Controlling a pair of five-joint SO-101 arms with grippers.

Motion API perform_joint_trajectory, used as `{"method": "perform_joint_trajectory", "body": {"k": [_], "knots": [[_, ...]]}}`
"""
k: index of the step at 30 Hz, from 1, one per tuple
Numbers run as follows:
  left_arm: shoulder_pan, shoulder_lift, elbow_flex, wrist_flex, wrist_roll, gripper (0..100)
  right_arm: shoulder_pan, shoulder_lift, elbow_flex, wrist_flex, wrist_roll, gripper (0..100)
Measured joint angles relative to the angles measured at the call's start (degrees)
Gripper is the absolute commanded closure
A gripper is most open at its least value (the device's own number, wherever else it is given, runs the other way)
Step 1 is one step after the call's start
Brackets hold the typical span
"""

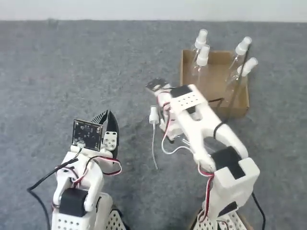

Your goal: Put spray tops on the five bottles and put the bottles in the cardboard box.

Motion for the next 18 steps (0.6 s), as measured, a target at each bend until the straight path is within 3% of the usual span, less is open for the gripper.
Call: {"method": "perform_joint_trajectory", "body": {"k": [10, 14, 18], "knots": [[0.00, 0.00, 0.00, 0.00, 0.00, 99, 11.60, -16.62, 10.29, 1.23, 1.85, 91.1], [0.35, 0.00, 0.00, 0.00, 0.00, 99, 17.14, -26.11, 18.46, 1.67, 6.24, 91.1], [4.40, 0.44, -2.11, 1.32, -0.35, 99, 27.60, -32.09, 21.98, 1.85, 12.40, 91.1]]}}
